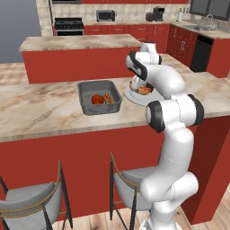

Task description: Place one cooked food and one vegetable from the large plate to each tupperware container.

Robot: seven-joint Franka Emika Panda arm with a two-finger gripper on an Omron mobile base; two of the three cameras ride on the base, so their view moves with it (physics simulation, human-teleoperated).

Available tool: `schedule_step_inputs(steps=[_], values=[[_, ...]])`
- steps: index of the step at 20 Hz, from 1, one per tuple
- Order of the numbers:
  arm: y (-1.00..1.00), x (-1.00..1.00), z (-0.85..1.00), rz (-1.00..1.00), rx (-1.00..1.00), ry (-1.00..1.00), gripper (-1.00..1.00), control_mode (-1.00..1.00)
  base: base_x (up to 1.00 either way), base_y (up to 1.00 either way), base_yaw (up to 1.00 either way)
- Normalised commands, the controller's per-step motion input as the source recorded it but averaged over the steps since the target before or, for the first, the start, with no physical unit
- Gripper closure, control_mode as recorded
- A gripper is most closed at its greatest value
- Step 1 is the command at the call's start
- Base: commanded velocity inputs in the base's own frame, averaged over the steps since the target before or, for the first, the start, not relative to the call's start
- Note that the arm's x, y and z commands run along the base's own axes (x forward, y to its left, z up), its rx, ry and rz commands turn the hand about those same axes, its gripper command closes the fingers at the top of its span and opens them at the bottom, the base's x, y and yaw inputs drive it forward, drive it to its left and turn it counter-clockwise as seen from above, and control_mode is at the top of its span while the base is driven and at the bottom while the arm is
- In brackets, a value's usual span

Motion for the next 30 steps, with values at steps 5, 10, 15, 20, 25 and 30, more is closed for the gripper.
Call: schedule_step_inputs(steps=[5,10,15,20,25,30], values=[[0.03,0.00,0.00,0.00,0.00,0.00,-1.00,-1.00,0.00,0.00,0.00],[0.09,0.00,0.00,0.00,0.00,0.02,1.00,-1.00,0.00,0.00,0.00],[0.09,-0.04,0.00,0.00,0.00,0.01,1.00,-1.00,0.00,0.00,0.00],[0.00,-0.15,0.06,-0.03,0.00,0.02,1.00,-1.00,0.00,0.00,0.00],[0.13,-0.71,0.69,-0.09,-0.01,0.00,1.00,-1.00,0.00,0.00,0.00],[0.09,-1.00,0.60,-0.04,-0.01,-0.02,1.00,-1.00,0.00,0.00,0.00]])
